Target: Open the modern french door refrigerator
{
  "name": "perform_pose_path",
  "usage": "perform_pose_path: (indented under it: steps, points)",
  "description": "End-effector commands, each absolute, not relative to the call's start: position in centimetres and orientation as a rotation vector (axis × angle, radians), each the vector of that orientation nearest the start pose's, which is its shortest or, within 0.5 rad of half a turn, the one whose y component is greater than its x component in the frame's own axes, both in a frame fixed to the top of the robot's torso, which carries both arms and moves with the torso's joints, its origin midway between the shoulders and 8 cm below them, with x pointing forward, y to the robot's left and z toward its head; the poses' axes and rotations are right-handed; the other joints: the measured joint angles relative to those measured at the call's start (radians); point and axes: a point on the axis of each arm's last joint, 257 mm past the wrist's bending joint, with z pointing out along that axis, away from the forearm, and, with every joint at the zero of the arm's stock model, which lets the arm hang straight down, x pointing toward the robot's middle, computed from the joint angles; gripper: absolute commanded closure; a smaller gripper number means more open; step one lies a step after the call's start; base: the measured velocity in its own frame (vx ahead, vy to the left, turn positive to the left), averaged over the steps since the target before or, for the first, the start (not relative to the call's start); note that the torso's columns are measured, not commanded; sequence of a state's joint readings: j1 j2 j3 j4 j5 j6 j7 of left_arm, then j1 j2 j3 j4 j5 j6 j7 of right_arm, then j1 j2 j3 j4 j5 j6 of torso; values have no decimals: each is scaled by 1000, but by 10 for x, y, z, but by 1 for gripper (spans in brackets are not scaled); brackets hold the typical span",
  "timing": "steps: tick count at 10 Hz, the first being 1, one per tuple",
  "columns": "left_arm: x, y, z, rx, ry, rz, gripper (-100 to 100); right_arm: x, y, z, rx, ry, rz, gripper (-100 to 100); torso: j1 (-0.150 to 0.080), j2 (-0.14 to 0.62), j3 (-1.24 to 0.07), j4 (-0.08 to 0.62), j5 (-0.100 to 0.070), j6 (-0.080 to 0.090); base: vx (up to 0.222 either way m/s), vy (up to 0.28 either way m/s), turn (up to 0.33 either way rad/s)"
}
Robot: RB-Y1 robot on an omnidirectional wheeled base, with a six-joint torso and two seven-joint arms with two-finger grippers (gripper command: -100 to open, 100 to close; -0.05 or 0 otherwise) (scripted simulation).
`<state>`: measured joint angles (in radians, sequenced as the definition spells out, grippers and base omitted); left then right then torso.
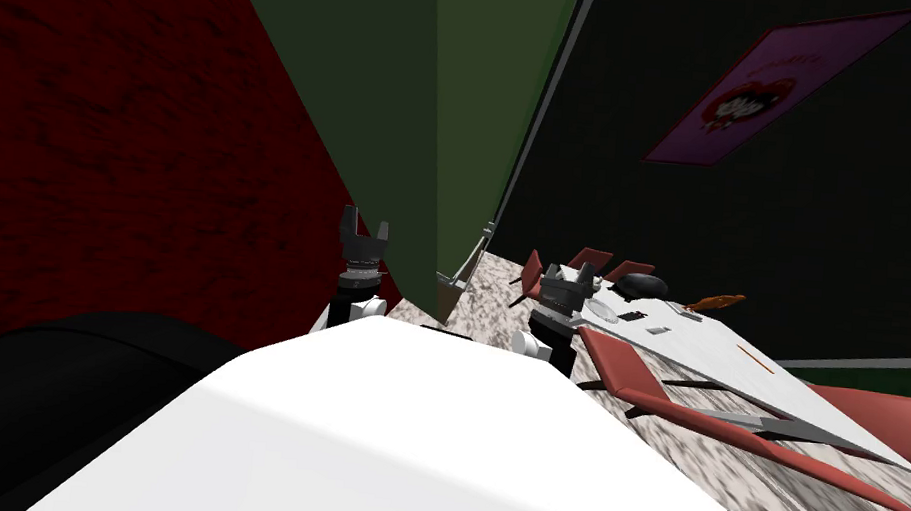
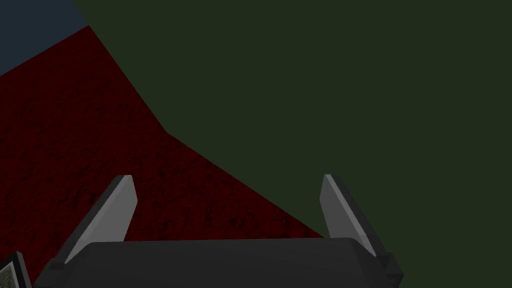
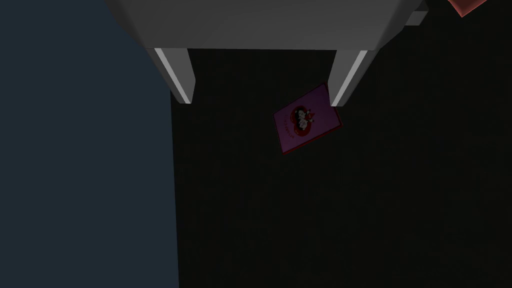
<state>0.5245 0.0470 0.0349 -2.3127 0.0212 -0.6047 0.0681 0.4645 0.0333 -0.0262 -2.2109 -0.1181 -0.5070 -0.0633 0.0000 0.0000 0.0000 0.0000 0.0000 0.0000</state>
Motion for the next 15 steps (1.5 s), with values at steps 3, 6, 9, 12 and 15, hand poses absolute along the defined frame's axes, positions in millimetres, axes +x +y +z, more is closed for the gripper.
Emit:
perform_pose_path:
  steps: [3,6,9,12,15]
  points:
    - [315,284,51,-559,544,-1367,0,354,-305,6,800,502,1411,0,0,175,-351,176,0,0,0,0,0]
    - [315,284,51,-559,544,-1367,0,354,-305,6,800,501,1411,0,0,396,-792,396,0,0,0,0,0]
    - [315,284,51,-559,543,-1367,0,354,-305,6,800,501,1411,0,0,618,-1234,617,0,0,0,0,0]
    - [342,274,19,-590,678,-1362,-100,354,-305,6,800,502,1411,0,-2,735,-1470,734,0,0,-7,-42,-65]
    - [363,270,-12,-651,760,-1348,-100,354,-305,6,800,502,1410,0,1,738,-1476,738,0,0,-9,-58,-67]
